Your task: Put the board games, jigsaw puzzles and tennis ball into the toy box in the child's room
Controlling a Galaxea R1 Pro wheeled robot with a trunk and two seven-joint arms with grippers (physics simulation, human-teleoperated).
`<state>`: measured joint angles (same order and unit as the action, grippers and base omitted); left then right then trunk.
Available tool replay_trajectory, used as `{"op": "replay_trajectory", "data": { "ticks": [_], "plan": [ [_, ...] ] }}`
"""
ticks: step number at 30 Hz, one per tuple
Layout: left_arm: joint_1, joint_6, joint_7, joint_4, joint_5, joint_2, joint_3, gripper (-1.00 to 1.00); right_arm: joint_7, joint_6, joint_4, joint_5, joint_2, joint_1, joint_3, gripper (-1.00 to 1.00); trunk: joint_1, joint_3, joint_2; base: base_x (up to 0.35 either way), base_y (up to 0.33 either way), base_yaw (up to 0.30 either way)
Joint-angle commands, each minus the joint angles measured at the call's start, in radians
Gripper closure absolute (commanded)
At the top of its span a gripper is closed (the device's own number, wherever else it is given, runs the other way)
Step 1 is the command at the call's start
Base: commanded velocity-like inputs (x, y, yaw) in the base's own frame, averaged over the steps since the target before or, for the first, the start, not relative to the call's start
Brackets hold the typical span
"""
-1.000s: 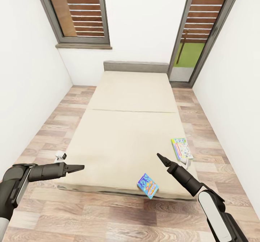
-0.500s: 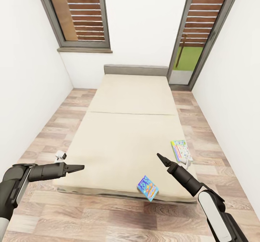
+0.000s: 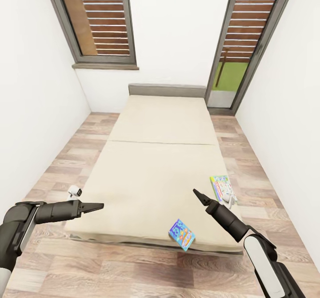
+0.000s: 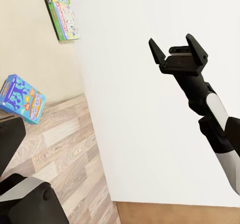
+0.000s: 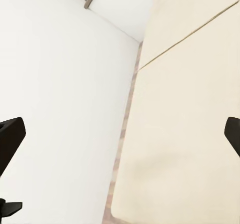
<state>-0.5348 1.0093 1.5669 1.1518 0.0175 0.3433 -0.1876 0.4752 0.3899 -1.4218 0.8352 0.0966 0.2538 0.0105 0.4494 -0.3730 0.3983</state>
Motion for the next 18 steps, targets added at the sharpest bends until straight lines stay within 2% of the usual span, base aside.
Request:
{"op": "replay_trajectory", "data": {
  "ticks": [1, 18],
  "plan": [
    [-0.001, 0.011, 0.004, 0.0, -0.001, 0.0, 0.0, -1.0, 0.0, 0.009, 0.001, 0.01, 0.0, 0.001, 0.001, -1.0, 0.001, 0.0, 0.002, 0.0, 0.0, 0.0],
    [-0.001, 0.009, 0.004, 0.0, -0.001, 0.001, -0.001, -1.0, 0.0, 0.009, 0.006, 0.01, 0.0, 0.001, 0.002, -1.0, 0.001, 0.028, 0.002, 0.0, 0.0, 0.0]
  ]
}}
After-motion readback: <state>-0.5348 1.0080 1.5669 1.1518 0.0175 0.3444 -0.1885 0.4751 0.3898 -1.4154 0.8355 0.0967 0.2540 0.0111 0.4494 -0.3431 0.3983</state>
